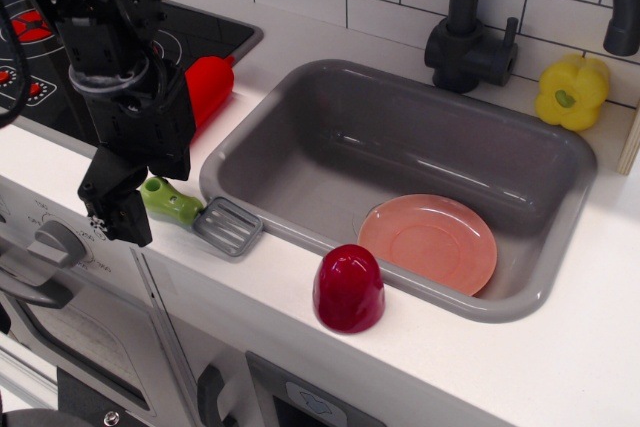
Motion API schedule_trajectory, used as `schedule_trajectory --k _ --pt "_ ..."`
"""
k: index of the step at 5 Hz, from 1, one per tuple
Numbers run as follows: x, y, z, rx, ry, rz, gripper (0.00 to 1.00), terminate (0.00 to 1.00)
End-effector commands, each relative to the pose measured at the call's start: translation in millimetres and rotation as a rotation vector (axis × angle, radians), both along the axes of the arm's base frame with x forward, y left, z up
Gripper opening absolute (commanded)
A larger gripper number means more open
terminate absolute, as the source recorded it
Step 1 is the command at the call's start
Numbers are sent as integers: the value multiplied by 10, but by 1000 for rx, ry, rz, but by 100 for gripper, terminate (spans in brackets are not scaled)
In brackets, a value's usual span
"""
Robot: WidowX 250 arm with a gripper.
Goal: Put spatula on plate sink
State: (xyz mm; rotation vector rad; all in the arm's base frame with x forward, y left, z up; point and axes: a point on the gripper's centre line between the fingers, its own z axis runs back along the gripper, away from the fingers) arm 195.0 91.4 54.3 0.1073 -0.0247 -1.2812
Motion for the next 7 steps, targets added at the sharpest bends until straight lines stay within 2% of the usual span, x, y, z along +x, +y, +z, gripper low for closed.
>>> schedule_trajectory --k 1,2,3,4,5,6,7 --pt "69 24 -23 31 -28 2 100 0" --pt "55 31 -26 37 -7 23 100 0" --pt "208 -43 -241 26 4 108 100 0" --pt "255 -61 -320 55 -10 113 100 0" --pt "282 -55 -352 64 -25 117 0 0" --pt "298 -83 -214 30 -25 122 0 0" --pt "418 -162 76 -42 -21 181 0 0"
